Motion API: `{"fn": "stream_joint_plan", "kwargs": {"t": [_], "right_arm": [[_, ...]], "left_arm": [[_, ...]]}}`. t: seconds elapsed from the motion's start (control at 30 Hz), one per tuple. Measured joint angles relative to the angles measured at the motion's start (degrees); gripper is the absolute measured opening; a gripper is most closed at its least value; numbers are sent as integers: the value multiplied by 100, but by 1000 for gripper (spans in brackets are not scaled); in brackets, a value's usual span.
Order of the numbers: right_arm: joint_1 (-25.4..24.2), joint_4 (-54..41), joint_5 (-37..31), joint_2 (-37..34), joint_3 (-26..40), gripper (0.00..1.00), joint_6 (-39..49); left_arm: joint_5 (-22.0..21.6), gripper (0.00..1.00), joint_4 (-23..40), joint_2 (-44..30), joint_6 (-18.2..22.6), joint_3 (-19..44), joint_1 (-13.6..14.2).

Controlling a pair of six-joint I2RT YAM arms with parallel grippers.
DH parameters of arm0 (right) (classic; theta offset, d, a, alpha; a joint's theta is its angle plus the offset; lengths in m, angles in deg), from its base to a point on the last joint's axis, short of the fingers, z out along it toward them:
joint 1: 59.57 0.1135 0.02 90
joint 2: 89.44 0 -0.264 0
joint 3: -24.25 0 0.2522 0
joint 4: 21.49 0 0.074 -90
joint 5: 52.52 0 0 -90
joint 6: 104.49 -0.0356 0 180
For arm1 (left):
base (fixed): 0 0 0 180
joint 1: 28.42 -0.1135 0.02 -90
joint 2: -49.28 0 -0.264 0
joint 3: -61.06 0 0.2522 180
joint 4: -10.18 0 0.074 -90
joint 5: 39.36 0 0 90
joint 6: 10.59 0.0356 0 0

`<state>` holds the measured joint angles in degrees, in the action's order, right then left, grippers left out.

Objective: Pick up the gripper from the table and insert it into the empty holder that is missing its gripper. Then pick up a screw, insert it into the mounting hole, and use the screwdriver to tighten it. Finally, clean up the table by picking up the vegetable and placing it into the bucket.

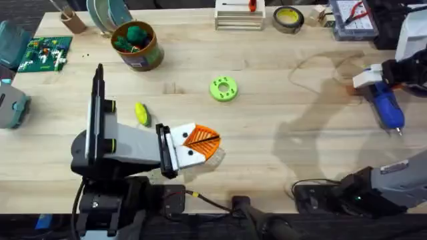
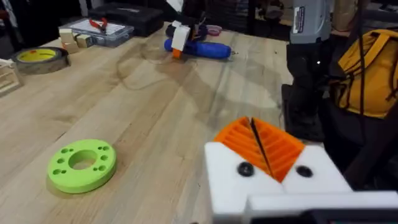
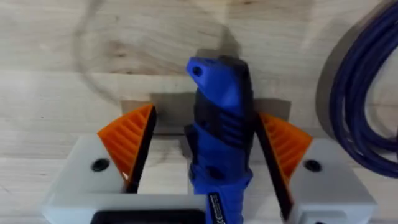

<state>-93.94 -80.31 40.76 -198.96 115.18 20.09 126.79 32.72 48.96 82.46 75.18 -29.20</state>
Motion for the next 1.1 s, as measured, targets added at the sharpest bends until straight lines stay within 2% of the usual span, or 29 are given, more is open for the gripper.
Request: {"fn": "stream_joint_plan", "kwargs": {"t": [0.17,0.27,0.43,0.6,0.67,0.87,0.97,1.1], "right_arm": [[0,-9,-106,0,0,992,58],[0,-9,-110,0,0,945,65],[0,2,-155,0,1,671,126],[0,-7,-187,0,0,486,137],[0,-21,-195,0,0,443,145],[0,-45,-201,0,0,132,147],[0,-43,-213,0,0,31,165],[0,-59,-215,0,0,19,150]], "left_arm": [[-36,11,-7,0,0,0,0],[-58,11,-13,0,0,0,0],[-78,11,-17,1,0,0,0],[-78,11,-17,2,0,0,0],[-78,11,-17,2,0,0,0],[-78,11,-17,1,0,0,0],[-78,11,-17,0,0,0,0],[-78,11,-17,0,0,0,0]]}}
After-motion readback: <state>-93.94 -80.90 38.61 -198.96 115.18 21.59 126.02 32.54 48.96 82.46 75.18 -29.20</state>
